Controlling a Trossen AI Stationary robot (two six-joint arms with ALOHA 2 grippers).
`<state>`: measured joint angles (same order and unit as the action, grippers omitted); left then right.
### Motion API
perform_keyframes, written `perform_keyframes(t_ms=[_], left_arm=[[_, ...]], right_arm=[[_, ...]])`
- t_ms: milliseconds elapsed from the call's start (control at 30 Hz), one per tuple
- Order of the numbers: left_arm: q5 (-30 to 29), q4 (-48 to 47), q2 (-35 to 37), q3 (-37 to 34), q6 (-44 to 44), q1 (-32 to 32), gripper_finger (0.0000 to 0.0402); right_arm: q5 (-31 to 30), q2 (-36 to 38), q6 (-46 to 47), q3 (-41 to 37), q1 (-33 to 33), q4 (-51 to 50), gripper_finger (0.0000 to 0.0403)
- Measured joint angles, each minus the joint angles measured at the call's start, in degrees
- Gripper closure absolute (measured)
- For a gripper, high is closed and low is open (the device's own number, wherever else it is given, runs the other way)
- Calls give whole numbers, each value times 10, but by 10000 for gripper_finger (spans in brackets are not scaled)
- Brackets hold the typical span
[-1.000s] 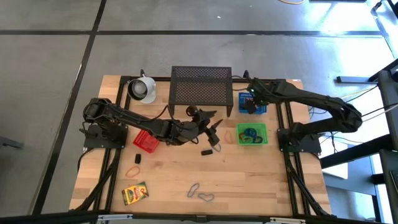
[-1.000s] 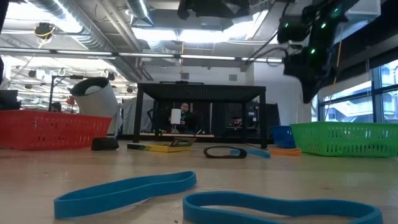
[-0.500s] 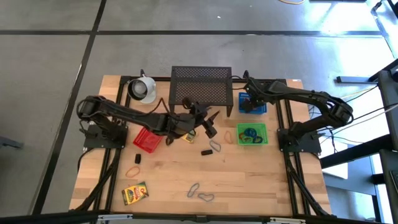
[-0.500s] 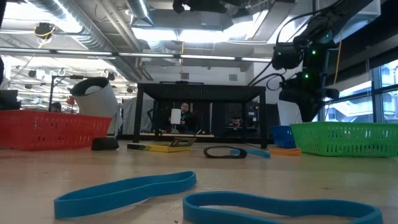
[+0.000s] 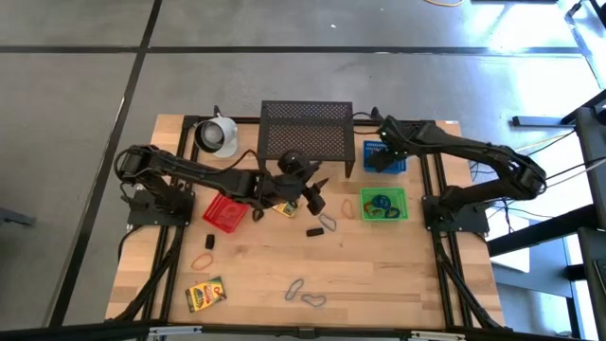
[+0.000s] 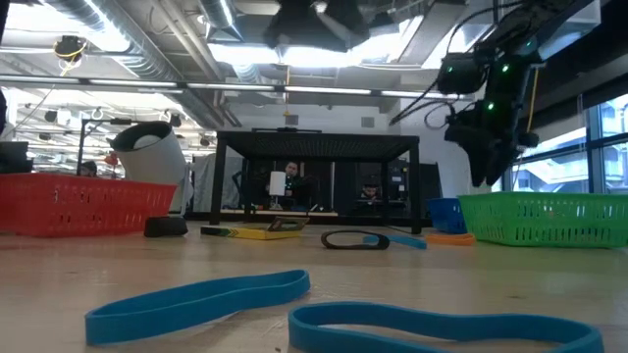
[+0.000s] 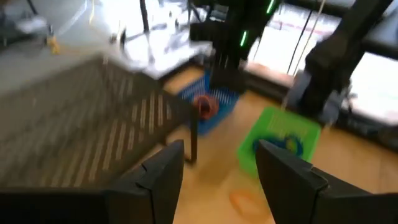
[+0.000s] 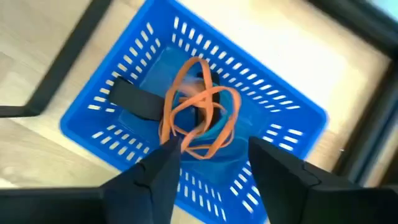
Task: Pick & Place Office Desk Supplies
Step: Put the orange rubber band into the blue bin, then put the black rubber band into the blue bin
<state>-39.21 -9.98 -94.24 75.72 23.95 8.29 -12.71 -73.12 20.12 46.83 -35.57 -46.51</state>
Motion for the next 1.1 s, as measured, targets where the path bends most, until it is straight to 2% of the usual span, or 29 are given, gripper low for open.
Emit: perform_keyframes(t_ms=[100, 233, 300, 433, 567, 667, 1100], left_arm=[[41, -87, 0, 0, 77, 10, 208], [144, -232, -1, 0, 195, 27, 208], [189, -263, -5, -4, 218, 39, 208], [228, -213, -26, -24, 167, 68, 208], [227, -121, -77, -31, 120, 75, 208], [227, -79, -118, -31, 118, 68, 208], [238, -44, -223, -31, 58, 48, 207]], right_arm=[[-2, 42, 0, 0, 1, -23, 202], [-25, 104, 0, 0, 14, -43, 202], [-45, 137, 0, 0, 27, -45, 205], [-62, 193, 0, 0, 52, -38, 210], [-62, 225, 0, 0, 68, -37, 211], [-61, 238, 2, 0, 80, -37, 211], [-57, 264, 45, 0, 144, -49, 211]])
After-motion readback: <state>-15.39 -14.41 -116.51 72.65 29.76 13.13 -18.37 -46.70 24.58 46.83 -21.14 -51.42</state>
